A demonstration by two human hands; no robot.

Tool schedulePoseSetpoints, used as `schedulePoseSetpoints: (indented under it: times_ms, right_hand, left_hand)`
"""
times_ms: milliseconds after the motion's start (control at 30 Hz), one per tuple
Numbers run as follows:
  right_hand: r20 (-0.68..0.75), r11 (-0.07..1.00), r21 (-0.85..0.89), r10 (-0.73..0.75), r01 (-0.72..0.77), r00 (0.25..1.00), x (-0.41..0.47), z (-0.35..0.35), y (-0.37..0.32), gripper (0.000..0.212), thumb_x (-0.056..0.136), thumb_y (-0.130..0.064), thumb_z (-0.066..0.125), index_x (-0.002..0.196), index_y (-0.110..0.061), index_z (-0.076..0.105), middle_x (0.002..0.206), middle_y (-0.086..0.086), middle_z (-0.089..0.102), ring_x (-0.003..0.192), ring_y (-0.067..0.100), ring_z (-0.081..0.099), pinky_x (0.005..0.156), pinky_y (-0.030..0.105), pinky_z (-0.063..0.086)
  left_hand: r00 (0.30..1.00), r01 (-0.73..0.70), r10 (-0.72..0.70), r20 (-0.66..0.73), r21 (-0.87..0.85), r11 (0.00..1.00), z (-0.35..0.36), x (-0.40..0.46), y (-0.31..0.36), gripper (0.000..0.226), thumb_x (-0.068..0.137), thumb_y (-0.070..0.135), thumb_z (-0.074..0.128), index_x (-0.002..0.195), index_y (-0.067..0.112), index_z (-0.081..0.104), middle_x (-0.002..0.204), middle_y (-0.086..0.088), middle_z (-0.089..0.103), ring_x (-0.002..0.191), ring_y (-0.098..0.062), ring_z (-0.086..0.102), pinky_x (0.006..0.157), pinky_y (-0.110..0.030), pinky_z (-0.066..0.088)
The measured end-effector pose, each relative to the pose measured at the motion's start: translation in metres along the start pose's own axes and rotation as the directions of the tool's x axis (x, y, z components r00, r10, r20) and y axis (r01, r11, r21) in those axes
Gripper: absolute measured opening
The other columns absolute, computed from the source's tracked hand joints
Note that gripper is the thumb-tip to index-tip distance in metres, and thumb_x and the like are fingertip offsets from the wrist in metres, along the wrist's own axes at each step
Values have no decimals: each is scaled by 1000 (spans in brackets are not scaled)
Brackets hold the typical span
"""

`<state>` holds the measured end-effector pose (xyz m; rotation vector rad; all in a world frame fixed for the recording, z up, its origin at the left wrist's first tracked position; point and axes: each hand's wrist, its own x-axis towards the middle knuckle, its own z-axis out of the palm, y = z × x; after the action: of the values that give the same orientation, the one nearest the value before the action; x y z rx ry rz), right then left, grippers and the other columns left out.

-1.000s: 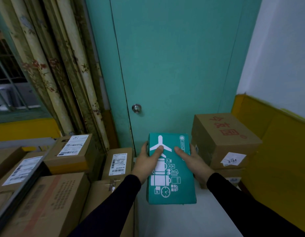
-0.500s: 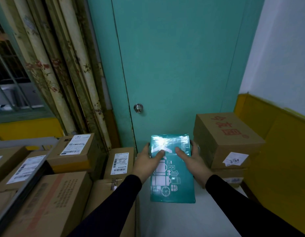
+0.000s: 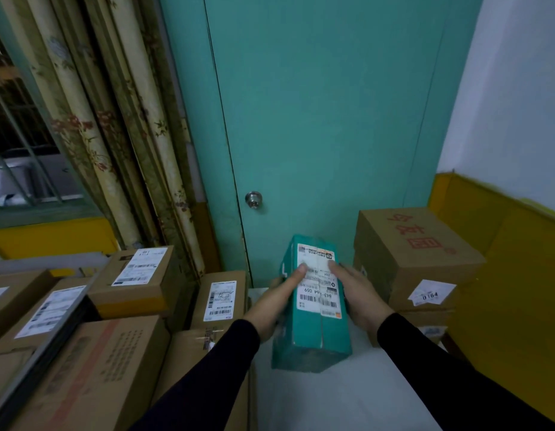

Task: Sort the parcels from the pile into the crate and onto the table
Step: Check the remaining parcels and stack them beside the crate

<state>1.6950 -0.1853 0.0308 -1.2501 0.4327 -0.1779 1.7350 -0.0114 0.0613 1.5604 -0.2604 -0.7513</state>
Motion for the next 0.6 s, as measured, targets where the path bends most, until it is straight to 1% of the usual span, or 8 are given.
schedulePoseSetpoints:
  times_ms: [67, 100, 167, 233, 300, 400, 467, 600]
  right_hand:
    - [55, 999, 24, 32, -34, 998, -3, 6, 0, 30, 106, -30, 49, 127, -9, 58, 101, 14, 77, 79, 24, 76, 62, 33, 60]
    - [41, 998, 35, 45, -47, 998, -5, 8, 0, 30, 107, -30, 47, 128, -10, 56, 99, 14, 77, 77, 24, 76, 60, 33, 60]
    - [32, 997, 59, 39, -40, 999, -5, 15, 0, 36, 106, -28, 49, 140, -13, 48, 108, 16, 75, 85, 29, 76, 68, 40, 62]
    - [50, 999, 37, -6, 4, 999, -6, 19, 3, 42, 106, -29, 52, 145, -22, 39, 116, 14, 73, 97, 31, 75, 84, 49, 61]
    - [52, 998, -18, -63, 64, 997, -9, 23, 5, 39, 105, -33, 53, 141, -31, 37, 113, 8, 74, 97, 28, 76, 86, 48, 60]
    - [83, 994, -36, -103, 106, 991, -13, 25, 6, 34, 104, -38, 52, 137, -30, 46, 107, 3, 78, 95, 25, 76, 82, 43, 61]
    - [75, 993, -36, -111, 114, 991, -13, 27, 6, 29, 105, -38, 51, 133, -29, 50, 105, 2, 79, 94, 26, 76, 81, 42, 62]
    - [22, 986, -111, -123, 125, 992, -10, 30, 13, 33, 106, -41, 49, 136, -28, 51, 111, 3, 77, 94, 26, 76, 88, 53, 60]
  left_hand:
    - [1000, -2, 3, 18, -57, 998, 4, 2, -1, 45, 99, 50, 52, 128, 17, 59, 85, 9, 78, 72, -2, 74, 57, -17, 53]
    - [1000, -12, 13, 17, -79, 997, 7, 2, 0, 42, 100, 46, 53, 129, 15, 59, 83, 8, 78, 69, -3, 74, 54, -16, 54]
    - [1000, -21, 19, -19, -119, 993, 11, 3, 1, 39, 102, 39, 54, 131, 13, 58, 86, 4, 78, 72, -8, 75, 53, -17, 55]
    - [998, -47, 38, -57, -152, 987, 14, 10, 0, 42, 102, 41, 54, 133, 13, 58, 99, -5, 79, 86, -20, 77, 67, -27, 60]
    - [990, -113, 105, -90, -91, 989, 16, 12, 0, 43, 101, 48, 53, 132, 18, 56, 106, -8, 78, 93, -26, 76, 79, -38, 62]
    - [964, -193, 200, -174, 53, 980, 17, 14, -7, 38, 101, 52, 52, 129, 27, 55, 105, -1, 78, 90, -19, 77, 86, -43, 62]
    - [951, -209, 229, -210, 112, 971, 16, 16, -11, 34, 101, 51, 52, 128, 30, 56, 103, 2, 78, 89, -16, 77, 87, -44, 62]
    - [936, -214, 247, -251, 154, 965, 18, 16, -13, 30, 103, 46, 50, 127, 30, 59, 104, 4, 77, 88, -14, 76, 87, -43, 61]
